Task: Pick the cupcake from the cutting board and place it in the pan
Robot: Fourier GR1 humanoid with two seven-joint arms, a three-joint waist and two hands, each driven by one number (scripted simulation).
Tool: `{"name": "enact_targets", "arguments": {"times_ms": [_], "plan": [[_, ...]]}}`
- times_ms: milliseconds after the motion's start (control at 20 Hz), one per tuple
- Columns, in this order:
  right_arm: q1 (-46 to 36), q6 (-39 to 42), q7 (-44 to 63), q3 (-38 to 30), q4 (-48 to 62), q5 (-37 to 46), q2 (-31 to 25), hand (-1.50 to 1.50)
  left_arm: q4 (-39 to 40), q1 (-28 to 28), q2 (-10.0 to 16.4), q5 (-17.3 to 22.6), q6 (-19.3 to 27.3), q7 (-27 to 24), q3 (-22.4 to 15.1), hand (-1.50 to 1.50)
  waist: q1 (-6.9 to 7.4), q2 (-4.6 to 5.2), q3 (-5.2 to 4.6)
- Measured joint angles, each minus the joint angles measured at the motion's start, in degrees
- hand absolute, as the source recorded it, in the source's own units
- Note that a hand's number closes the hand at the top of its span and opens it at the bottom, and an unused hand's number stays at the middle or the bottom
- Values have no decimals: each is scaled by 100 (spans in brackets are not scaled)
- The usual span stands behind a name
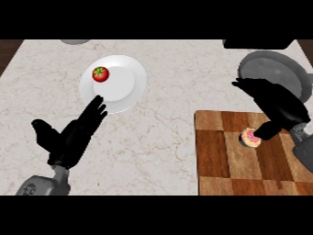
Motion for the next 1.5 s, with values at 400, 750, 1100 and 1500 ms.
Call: {"name": "enact_targets", "arguments": {"times_ms": [400, 750, 1100, 1500], "plan": [[-740, 2606, 2366, 1010, -84, 578, 457, -150, -100, -78, -77, -40, 74, 157, -66, 0, 56, -2, 3], [-854, 4098, 4052, 1262, 87, 453, 1761, -150, -127, -14, -54, -33, 42, 153, 30, 0, -14, 15, 24], [-493, 4215, 4456, 1073, 31, 731, 2278, -150, -259, 185, -102, -132, 28, 104, 54, 0, -75, 22, 36], [-303, 4409, 4419, 1142, 71, 1493, 2129, -150, -192, 131, -238, -237, 26, 123, 57, 0, -90, 28, 39]]}}
